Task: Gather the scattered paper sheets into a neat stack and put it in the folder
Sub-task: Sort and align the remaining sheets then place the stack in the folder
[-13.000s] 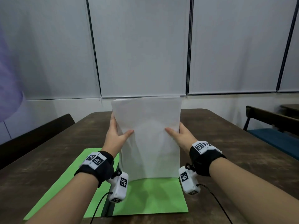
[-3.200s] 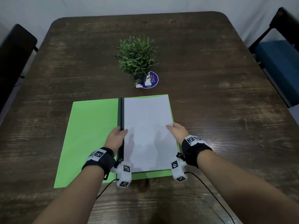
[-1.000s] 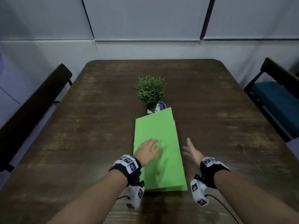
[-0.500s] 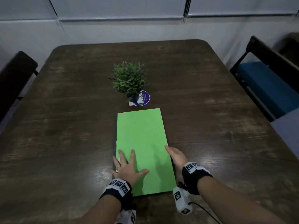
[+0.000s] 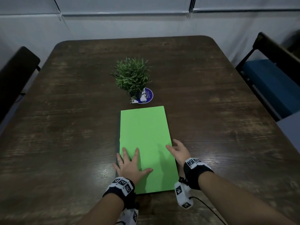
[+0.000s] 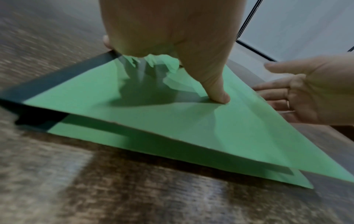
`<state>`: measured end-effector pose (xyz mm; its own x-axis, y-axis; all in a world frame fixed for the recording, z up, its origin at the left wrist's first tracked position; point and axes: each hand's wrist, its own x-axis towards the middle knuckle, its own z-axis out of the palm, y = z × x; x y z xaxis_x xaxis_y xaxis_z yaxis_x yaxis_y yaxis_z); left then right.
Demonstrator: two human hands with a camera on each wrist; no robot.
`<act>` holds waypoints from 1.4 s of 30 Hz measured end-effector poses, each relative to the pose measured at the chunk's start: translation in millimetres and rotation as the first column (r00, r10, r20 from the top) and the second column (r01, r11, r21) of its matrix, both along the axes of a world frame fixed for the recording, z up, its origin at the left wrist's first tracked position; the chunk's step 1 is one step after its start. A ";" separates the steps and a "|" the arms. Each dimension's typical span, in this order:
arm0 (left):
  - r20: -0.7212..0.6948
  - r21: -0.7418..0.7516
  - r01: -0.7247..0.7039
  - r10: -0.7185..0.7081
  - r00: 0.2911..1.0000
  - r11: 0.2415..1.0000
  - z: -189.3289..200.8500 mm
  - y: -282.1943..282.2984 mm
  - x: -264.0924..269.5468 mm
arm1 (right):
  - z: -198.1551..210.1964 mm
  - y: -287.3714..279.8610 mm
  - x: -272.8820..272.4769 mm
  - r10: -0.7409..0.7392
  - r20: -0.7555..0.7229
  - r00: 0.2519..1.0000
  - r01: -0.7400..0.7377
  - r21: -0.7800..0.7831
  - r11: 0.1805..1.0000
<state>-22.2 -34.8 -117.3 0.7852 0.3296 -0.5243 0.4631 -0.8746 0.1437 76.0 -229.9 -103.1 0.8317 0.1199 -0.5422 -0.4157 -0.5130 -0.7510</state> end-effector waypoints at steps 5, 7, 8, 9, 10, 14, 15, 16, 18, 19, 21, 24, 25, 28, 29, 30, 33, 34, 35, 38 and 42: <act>0.160 -0.135 -0.092 0.114 0.981 0.986 -1.9 13.1 -3.6 | -5.2 4.1 -6.4 0.372 0.146 0.917 -0.311 -0.322 0.894; 0.179 -0.129 -0.113 0.135 0.974 0.985 -3.0 17.6 -6.2 | -8.5 7.2 -11.2 0.524 0.110 0.844 -0.437 -0.426 0.792; 0.168 -0.112 -0.105 0.123 0.978 0.988 -4.1 18.8 -7.5 | -10.6 8.3 -13.1 0.576 0.084 0.813 -0.480 -0.462 0.745; 0.150 -0.097 -0.088 0.102 0.983 0.991 -5.7 19.6 -8.3 | -13.5 8.9 -14.3 0.611 0.058 0.789 -0.511 -0.490 0.706; 0.134 -0.086 -0.069 0.080 0.988 0.994 -6.7 19.7 -8.7 | -16.8 9.0 -14.3 0.632 0.030 0.774 -0.530 -0.516 0.673; 0.100 -0.054 -0.029 0.034 0.994 0.998 -13.2 19.1 -8.7 | -21.3 10.4 -11.3 0.669 -0.038 0.742 -0.570 -0.560 0.601; 0.098 -0.056 -0.028 0.034 0.995 0.998 -14.7 19.6 -8.6 | -20.9 11.2 -11.3 0.671 -0.045 0.740 -0.579 -0.551 0.601; 0.096 -0.061 -0.029 0.035 0.995 0.998 -15.8 20.1 -8.2 | -20.1 12.3 -11.3 0.671 -0.049 0.740 -0.584 -0.542 0.604; 0.087 -0.082 -0.029 0.037 0.996 0.996 -16.6 21.3 -7.3 | -19.6 14.1 -11.2 0.667 -0.060 0.743 -0.590 -0.529 0.610; 0.079 -0.092 -0.026 0.033 0.996 0.995 -16.6 22.0 -7.0 | -19.5 14.3 -11.3 0.665 -0.064 0.744 -0.591 -0.529 0.609; 0.082 -0.126 -0.022 0.033 0.996 0.992 -14.5 24.1 -7.4 | -18.7 14.4 -11.2 0.666 -0.068 0.742 -0.589 -0.540 0.601; 0.201 -0.289 -0.135 0.197 0.960 0.948 -8.3 31.4 -9.5 | -16.6 15.5 -12.0 0.635 -0.058 0.770 -0.564 -0.526 0.636; 0.243 -0.347 -0.207 0.301 0.922 0.915 -6.5 34.6 -9.8 | -15.4 16.5 -12.3 0.599 -0.046 0.799 -0.537 -0.501 0.678; 0.254 -0.393 -0.355 0.471 0.845 0.848 -2.3 41.6 -8.9 | -9.1 18.2 -11.3 0.437 -0.002 0.900 -0.396 -0.428 0.812; 0.232 -0.380 -0.359 0.464 0.855 0.852 -1.5 42.6 -8.9 | -8.2 18.5 -10.4 0.404 0.007 0.915 -0.365 -0.416 0.833; 0.208 -0.372 -0.356 0.451 0.868 0.857 -0.8 43.5 -8.5 | -7.9 19.0 -9.6 0.396 0.008 0.918 -0.359 -0.408 0.840; 0.170 -0.360 -0.333 0.413 0.895 0.871 -0.2 41.9 -10.0 | -9.8 20.5 -9.6 0.437 -0.025 0.899 -0.406 -0.426 0.809; 0.170 -0.350 -0.324 0.400 0.901 0.879 -0.7 40.2 -10.8 | -10.7 20.6 -9.3 0.443 -0.030 0.896 -0.410 -0.437 0.800; 0.172 -0.343 -0.320 0.395 0.903 0.883 -1.1 37.6 -11.5 | -11.1 20.7 -9.0 0.443 -0.029 0.896 -0.407 -0.451 0.794; 0.176 -0.351 -0.342 0.421 0.890 0.872 -2.4 32.8 -13.0 | -11.1 22.6 -9.6 0.445 -0.011 0.896 -0.394 -0.484 0.781; 0.182 -0.384 -0.346 0.437 0.881 0.856 -3.0 39.4 -14.9 | -16.0 32.4 -13.6 0.428 0.032 0.903 -0.366 -0.464 0.807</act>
<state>-37.0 4.5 -120.3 0.7473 0.4813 -0.4581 0.6636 -0.5070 0.5500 62.4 -197.4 -119.1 0.8291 0.2318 -0.5088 -0.0194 -0.8975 -0.4405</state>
